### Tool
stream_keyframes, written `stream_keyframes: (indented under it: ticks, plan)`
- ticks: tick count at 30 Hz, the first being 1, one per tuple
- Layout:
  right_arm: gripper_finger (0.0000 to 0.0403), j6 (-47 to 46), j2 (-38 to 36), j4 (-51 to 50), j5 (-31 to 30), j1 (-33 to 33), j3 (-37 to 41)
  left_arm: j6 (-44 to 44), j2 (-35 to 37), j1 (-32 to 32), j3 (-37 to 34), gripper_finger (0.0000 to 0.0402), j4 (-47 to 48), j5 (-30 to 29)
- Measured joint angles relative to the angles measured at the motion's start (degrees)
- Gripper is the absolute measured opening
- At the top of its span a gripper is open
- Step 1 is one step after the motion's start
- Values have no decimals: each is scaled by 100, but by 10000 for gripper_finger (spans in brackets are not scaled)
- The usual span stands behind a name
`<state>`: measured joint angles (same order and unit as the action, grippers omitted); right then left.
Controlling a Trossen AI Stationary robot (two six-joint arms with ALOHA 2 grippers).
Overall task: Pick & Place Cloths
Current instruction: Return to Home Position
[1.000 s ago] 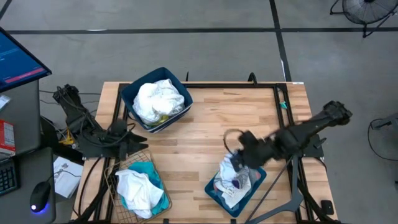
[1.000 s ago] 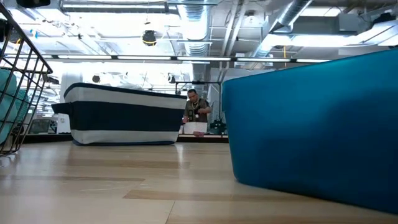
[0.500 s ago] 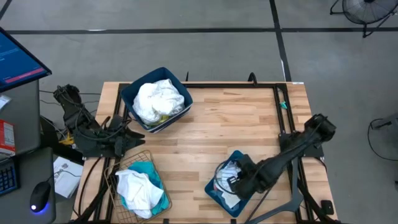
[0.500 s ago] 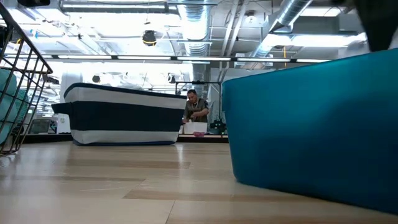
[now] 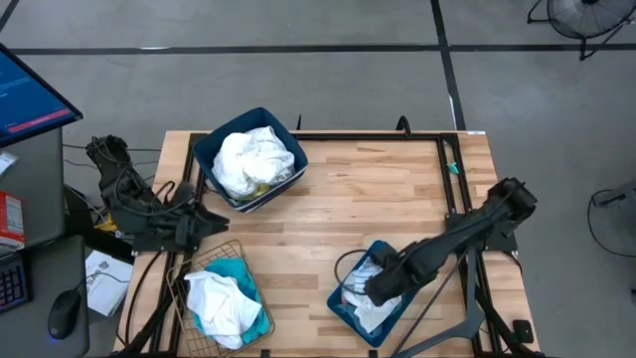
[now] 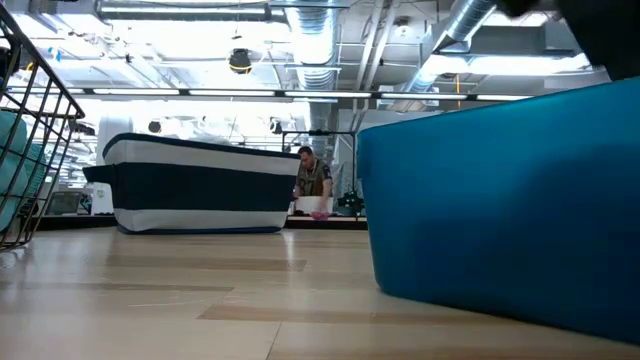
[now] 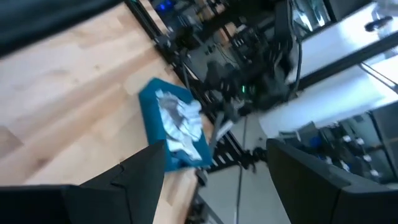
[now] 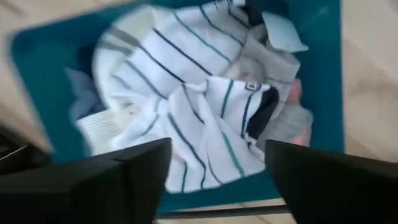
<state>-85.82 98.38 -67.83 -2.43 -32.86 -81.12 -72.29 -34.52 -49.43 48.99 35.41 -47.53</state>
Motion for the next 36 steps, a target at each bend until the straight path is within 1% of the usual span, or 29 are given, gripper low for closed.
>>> stream_keyframes:
  ticks: [3, 5, 6, 7, 8, 11, 12, 14, 15, 16, 17, 19, 21, 24, 26, 28, 30, 32, 36]
  plan:
    - [278, 232, -448, -36, -232, 0, 0, -2, -49, 0, 0, 257, -148, 253]
    - [294, 513, -781, -44, -451, 0, 0, 60, -51, 0, 0, 257, -297, 198]
    - [299, 726, -955, -32, -604, 0, 0, 252, -30, 0, 0, 257, -379, 132]
    - [303, 959, -1130, -7, -785, 0, 0, 606, 3, 0, 0, 257, -536, 148]
    - [306, 1209, -1311, 34, -1005, 0, 0, 1184, 42, 0, 14, 257, -793, 242]
    - [310, 2142, -1877, 197, -1726, 41, -1, 3207, 158, 0, 284, 257, -1445, 1138]
    - [311, 2556, -2074, 240, -1867, 85, -4, 3793, 215, 0, 399, 257, -1568, 1409]
    - [311, 3614, -2473, 239, -2017, 192, -4, 4706, 378, -2, 644, 257, -1682, 1602]
    - [311, 4253, -2679, 197, -2019, 271, -4, 4985, 493, 0, 744, 257, -1695, 1596]
    - [311, 4674, -2884, 195, -1984, 348, -4, 5241, 639, 0, 811, 257, -1690, 1594]
    - [311, 4893, -3069, 288, -1972, 410, -4, 5472, 798, 0, 838, 257, -1687, 1583]
    - [311, 5713, -3410, 520, -2234, 428, -4, 5951, 1170, 0, 846, 257, -1679, 1596]
    - [311, 6515, -3784, 853, -2476, 460, 1, 6336, 1537, 0, 844, 257, -1648, 1774]
    - [311, 6960, -4464, 1297, -2434, 703, 36, 6725, 1986, 0, 773, 257, -1670, 2234]
    - [311, 7190, -4958, 1721, -2357, 833, 317, 6847, 2238, 0, 563, 257, -1655, 2571]
    - [311, 7433, -5540, 2279, -2299, 914, 794, 6888, 2482, 0, 260, 257, -1615, 2952]
    - [311, 7610, -6193, 2912, -2174, 990, 1384, 6907, 2726, 0, -41, 257, -1630, 3259]
    - [311, 7680, -6917, 3471, -2080, 1064, 2019, 6910, 2959, 0, -357, 257, -1739, 3399]
    - [311, 7681, -8180, 4588, -1912, 1090, 3389, 7084, 3356, 0, -929, 257, -2318, 3827]
